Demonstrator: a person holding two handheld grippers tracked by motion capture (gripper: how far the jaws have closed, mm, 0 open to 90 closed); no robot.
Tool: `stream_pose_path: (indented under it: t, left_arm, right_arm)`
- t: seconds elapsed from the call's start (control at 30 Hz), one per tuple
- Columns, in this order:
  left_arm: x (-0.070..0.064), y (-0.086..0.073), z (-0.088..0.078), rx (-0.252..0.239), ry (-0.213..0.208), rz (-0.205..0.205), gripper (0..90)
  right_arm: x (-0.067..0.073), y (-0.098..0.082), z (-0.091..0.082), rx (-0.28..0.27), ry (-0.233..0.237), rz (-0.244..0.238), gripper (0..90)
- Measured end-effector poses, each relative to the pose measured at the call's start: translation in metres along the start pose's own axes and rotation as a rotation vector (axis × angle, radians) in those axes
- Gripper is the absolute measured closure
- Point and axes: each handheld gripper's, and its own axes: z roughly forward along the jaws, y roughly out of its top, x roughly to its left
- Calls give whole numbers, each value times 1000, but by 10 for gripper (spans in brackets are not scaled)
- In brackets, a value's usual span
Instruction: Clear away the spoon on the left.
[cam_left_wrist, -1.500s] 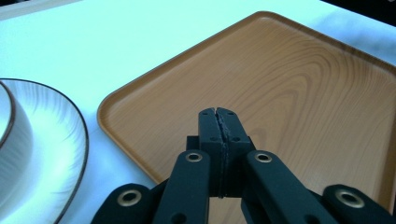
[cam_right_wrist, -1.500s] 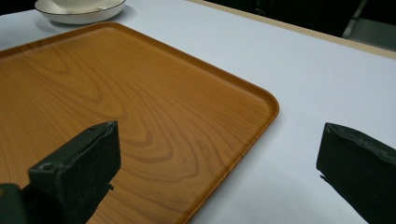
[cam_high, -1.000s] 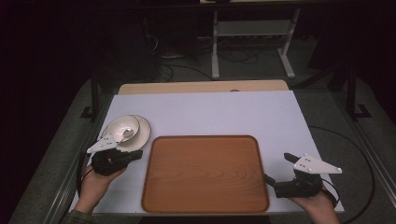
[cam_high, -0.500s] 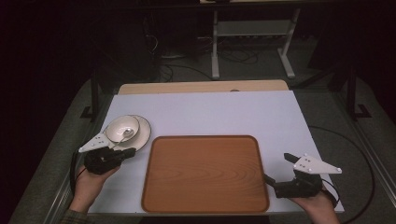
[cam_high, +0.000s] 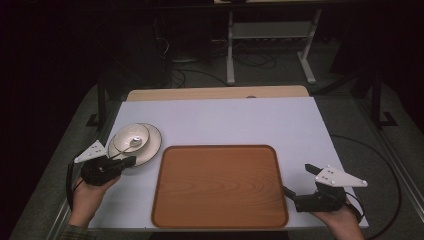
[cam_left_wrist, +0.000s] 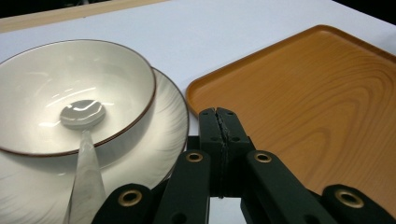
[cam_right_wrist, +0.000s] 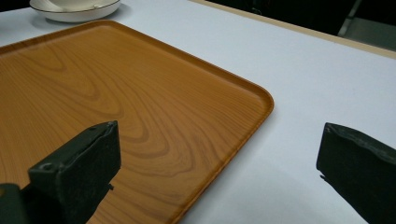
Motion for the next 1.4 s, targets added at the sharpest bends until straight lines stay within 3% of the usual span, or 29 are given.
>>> stream_pose_path:
  t: [0.73, 1.4]
  left_arm:
    - [27, -11, -18, -16, 89, -52, 895]
    - [48, -12, -20, -26, 171, -88, 896]
  right_arm:
    - [0, 0, 0, 1, -4, -4, 0]
    - [2, 0, 2, 10, 1, -9, 0]
